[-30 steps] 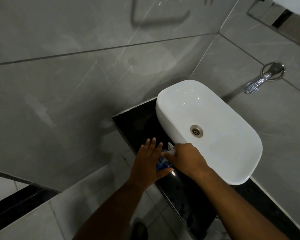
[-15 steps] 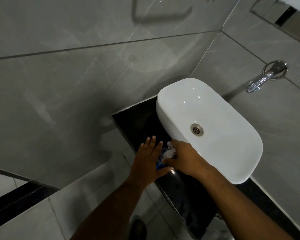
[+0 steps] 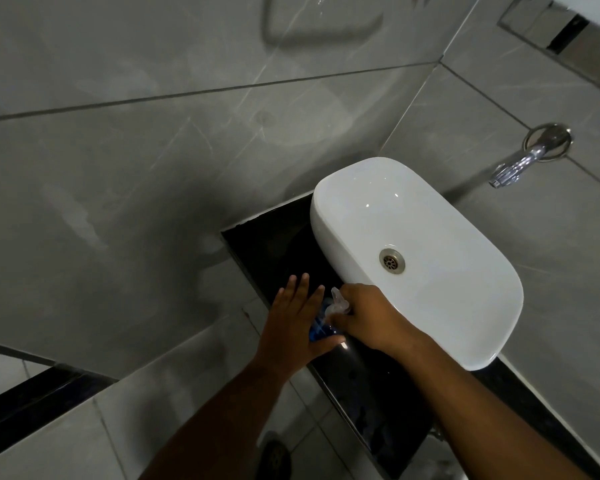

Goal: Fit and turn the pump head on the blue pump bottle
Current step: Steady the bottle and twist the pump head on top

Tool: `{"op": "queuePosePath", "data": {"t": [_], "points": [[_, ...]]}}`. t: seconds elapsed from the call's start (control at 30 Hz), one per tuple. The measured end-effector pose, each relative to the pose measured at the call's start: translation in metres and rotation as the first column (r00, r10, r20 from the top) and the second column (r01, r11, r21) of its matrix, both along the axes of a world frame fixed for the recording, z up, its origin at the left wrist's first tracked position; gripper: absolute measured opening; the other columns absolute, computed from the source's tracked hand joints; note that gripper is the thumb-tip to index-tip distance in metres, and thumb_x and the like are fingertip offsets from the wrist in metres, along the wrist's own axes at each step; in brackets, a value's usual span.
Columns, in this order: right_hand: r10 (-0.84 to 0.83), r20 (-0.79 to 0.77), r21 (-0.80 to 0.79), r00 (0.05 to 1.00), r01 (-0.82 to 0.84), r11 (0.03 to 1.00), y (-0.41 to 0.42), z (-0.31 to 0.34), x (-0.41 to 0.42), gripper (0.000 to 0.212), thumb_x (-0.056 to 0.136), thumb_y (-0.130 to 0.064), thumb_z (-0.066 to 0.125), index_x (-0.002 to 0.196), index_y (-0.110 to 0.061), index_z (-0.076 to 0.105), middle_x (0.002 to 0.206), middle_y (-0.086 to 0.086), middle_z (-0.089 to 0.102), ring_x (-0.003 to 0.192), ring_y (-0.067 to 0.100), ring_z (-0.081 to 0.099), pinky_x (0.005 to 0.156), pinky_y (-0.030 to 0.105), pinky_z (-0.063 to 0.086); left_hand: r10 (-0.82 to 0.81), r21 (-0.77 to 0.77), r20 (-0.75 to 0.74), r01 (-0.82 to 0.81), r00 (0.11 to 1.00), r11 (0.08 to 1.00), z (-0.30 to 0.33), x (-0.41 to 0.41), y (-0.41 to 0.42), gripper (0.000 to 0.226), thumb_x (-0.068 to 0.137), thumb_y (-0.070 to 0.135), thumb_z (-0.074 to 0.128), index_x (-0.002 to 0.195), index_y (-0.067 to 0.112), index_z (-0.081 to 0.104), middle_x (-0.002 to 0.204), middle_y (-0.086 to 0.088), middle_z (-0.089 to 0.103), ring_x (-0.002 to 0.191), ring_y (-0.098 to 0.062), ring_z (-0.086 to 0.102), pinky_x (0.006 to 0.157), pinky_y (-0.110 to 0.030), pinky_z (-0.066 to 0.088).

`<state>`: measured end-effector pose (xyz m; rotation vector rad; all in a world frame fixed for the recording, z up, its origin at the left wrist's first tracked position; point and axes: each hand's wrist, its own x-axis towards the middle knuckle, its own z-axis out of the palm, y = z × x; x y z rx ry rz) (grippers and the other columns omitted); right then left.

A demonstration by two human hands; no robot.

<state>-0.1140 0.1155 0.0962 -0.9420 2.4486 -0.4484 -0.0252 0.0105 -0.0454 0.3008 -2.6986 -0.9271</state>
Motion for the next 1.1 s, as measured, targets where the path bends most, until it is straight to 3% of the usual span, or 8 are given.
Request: {"op": "queuePosePath", "data": {"t": [0.2,0.33,0.47,0.67,0.83,0.97,1.03,1.1], "points": [[-0.104,-0.008,0.008,0.995,0.104,0.995,-0.003,-0.009,0.003,0.016,0.081,-0.027,0.069,0.08,-0.018,0.056,0.08,0.006,0.064,0.071,0.018,0.063,0.056,0.028,0.048,0.001,-0.03,-0.016,-0.001,1.0,1.0,0.001,-0.002,-0.004,0.094,0.073,0.083,0.041,0.145,0.023,0.032,0.158,-0.012,0.017,0.146,-0.03,0.004,0.115,-0.051,0.011],[0.01,0.026,0.0,1.0,-0.01,1.0,0.001,-0.004,0.0,0.024,0.077,-0.024,0.073,0.07,-0.023,0.051,0.068,-0.006,0.056,0.062,0.008,0.055,0.052,0.018,0.04,0.004,0.017,-0.043,-0.003,0.999,1.0,0.0,-0.001,-0.001,0.093,0.074,0.081,0.044,0.143,0.019,0.036,0.156,-0.012,0.022,0.146,-0.03,0.008,0.115,-0.053,0.017],[0.024,0.024,0.007,0.999,-0.025,1.0,0.001,-0.007,-0.005,0.019,0.077,-0.021,0.072,0.069,-0.019,0.054,0.066,-0.001,0.058,0.059,0.013,0.057,0.05,0.024,0.041,0.021,0.026,-0.106,-0.018,0.994,0.999,-0.001,-0.002,0.0,0.09,0.074,0.073,0.057,0.141,0.017,0.038,0.153,-0.006,0.031,0.145,-0.026,0.006,0.115,-0.049,0.014],[-0.084,0.039,-0.064,0.996,0.086,0.994,0.002,-0.018,-0.003,0.033,0.079,-0.019,0.073,0.063,-0.032,0.047,0.061,-0.011,0.054,0.052,0.001,0.054,0.043,0.009,0.039,0.045,0.051,-0.196,-0.036,0.98,0.998,-0.004,-0.004,-0.001,0.091,0.069,0.07,0.061,0.14,0.017,0.04,0.148,-0.002,0.039,0.145,-0.022,0.005,0.114,-0.042,0.003],[-0.24,0.043,-0.118,0.97,0.243,0.963,0.002,-0.028,0.005,0.014,0.08,-0.022,0.071,0.078,-0.015,0.059,0.074,0.005,0.066,0.067,0.017,0.065,0.06,0.038,0.057,0.019,0.056,-0.169,-0.009,0.985,0.998,-0.002,-0.006,-0.004,0.088,0.068,0.068,0.06,0.138,0.018,0.043,0.148,-0.004,0.043,0.146,-0.025,0.006,0.115,-0.044,0.006],[-0.206,0.068,-0.044,0.976,0.209,0.977,0.002,-0.014,0.003,0.025,0.074,-0.04,0.076,0.074,-0.025,0.057,0.068,-0.006,0.062,0.057,0.004,0.059,0.047,0.015,0.043,0.027,0.041,-0.172,-0.021,0.985,0.999,0.001,-0.006,-0.001,0.086,0.072,0.073,0.056,0.137,0.017,0.045,0.149,-0.007,0.039,0.145,-0.03,0.01,0.115,-0.05,0.011],[-0.201,0.04,-0.038,0.979,0.202,0.979,0.002,-0.003,0.004,0.029,0.067,-0.05,0.077,0.072,-0.029,0.058,0.065,-0.007,0.061,0.057,0.005,0.059,0.048,0.016,0.038,0.028,0.006,-0.135,-0.027,0.99,1.0,0.001,-0.006,0.0,0.086,0.074,0.076,0.051,0.138,0.018,0.043,0.152,-0.008,0.035,0.146,-0.03,0.008,0.115,-0.052,0.012],[-0.152,-0.049,-0.027,0.987,0.151,0.988,0.003,0.005,0.005,0.024,0.072,-0.044,0.074,0.069,-0.03,0.055,0.063,-0.008,0.058,0.058,0.007,0.058,0.049,0.016,0.035,0.022,-0.016,-0.107,-0.024,0.994,1.0,0.0,-0.007,-0.001,0.087,0.074,0.078,0.048,0.139,0.019,0.041,0.154,-0.009,0.031,0.146,-0.029,0.005,0.115,-0.051,0.011]]}}
